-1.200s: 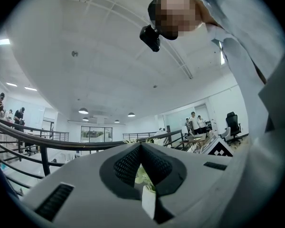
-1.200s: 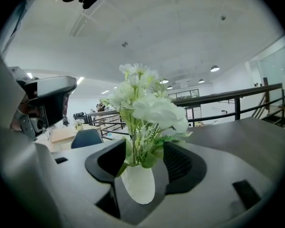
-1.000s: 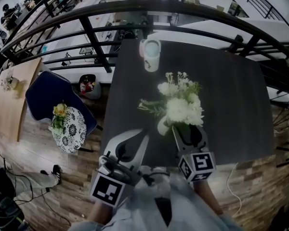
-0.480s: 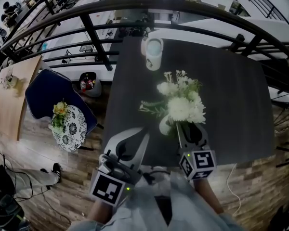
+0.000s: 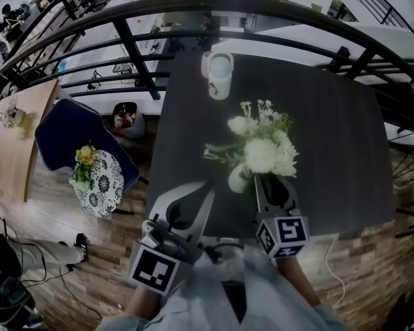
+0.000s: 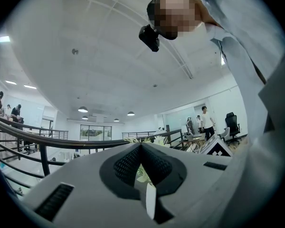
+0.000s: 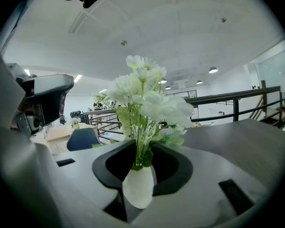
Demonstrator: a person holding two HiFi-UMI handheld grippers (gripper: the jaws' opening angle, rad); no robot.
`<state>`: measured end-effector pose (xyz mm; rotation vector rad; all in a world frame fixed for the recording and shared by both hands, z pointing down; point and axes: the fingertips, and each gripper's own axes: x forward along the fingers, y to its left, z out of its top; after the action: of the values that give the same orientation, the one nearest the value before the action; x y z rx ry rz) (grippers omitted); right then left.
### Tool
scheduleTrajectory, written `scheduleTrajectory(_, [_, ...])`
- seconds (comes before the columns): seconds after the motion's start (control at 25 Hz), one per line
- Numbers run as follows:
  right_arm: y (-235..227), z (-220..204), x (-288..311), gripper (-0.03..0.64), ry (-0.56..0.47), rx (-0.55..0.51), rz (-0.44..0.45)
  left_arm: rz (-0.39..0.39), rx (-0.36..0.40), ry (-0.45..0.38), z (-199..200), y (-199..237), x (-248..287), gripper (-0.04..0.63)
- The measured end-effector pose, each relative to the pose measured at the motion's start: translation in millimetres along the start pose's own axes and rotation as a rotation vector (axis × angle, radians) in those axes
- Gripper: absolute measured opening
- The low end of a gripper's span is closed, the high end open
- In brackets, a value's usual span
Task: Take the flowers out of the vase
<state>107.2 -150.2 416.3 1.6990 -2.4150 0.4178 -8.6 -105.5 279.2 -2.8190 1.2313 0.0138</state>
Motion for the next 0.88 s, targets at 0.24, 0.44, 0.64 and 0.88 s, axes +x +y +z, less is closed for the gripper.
scheduleTrajectory(0.24, [3.3, 0.6, 0.2, 0.067, -0.008, -0.01, 0.001, 0.002, 0.0, -0.001, 0.7, 2.7, -1.8, -0.002])
scheduleTrajectory(0.44, [6.0, 1.4, -0.1, 0.046, -0.01, -0.027, 0.011, 0.002, 0.003, -0.001, 1.9, 2.8, -0.7, -0.002])
scheduleTrajectory(0.64, [5.7, 2.9, -1.2, 0.037, -0.005, -0.039, 0.02, 0.002, -0.002, 0.0, 1.9, 1.5, 2.1, -0.002])
scheduleTrajectory(0.88, [6.2, 3.9, -3.5, 0.028, -0.012, -0.022, 0.021, 0.001, -0.005, -0.004, 3.2, 1.3, 1.6, -0.002])
